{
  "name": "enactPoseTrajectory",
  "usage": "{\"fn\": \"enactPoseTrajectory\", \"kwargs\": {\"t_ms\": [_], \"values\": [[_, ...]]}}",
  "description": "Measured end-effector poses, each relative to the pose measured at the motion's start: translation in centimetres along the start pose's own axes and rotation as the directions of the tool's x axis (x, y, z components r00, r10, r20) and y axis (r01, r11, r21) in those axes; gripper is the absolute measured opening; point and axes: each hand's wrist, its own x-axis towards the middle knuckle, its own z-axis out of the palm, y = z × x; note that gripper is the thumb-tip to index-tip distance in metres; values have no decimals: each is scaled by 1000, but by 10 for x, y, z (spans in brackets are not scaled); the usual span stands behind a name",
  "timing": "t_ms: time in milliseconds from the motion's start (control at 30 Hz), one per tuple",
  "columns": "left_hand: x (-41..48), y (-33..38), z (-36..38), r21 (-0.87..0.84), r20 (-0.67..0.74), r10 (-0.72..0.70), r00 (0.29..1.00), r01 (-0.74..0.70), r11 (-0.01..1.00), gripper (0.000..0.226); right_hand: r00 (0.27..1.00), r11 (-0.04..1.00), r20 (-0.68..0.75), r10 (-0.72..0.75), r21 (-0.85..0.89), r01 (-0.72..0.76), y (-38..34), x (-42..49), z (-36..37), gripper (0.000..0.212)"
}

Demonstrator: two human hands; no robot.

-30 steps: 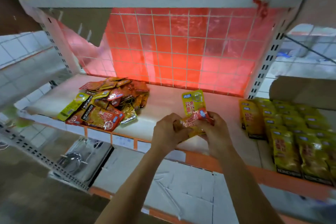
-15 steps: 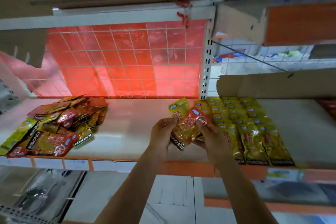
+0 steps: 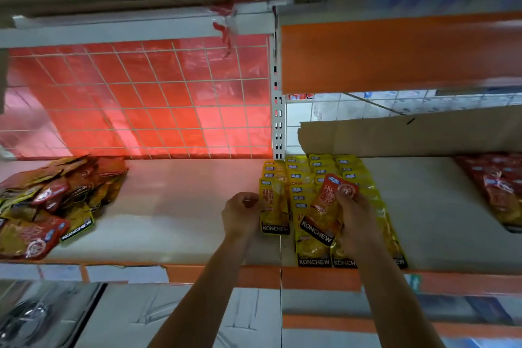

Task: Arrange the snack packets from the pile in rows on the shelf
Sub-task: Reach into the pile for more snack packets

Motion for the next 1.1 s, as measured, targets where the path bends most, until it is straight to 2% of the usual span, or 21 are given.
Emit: {"fn": "enactPoseTrajectory", "kwargs": {"t_ms": [67,333,600,700,833,967,1100], "values": [[-1,0,4,34,-9,16,1000,-16,999,18,1000,1000,-7,-4,-17,4,-1,2,-6,9],[-1,-4,11,151,-44,100,994,-93,984,15,999,997,47,-21,-77,25,-2,3,-23,34],[2,-7,15,268,-44,175,984,-158,951,15,998,992,53,-40,-116,46,-2,4,-35,34],[0,-9,17,328,-84,233,969,-194,925,17,996,990,62,-65,-125,72,-4,3,-41,33],[-13,1,29,384,-120,445,888,-372,845,13,993,985,69,-99,-132,107,-6,-1,-46,23],[-35,9,48,404,10,611,792,-562,722,10,991,971,38,-128,-200,133,-5,-4,-47,15],[-51,16,70,326,125,730,672,-723,609,13,987,961,-6,-160,-230,154,-2,-13,-50,10]]}}
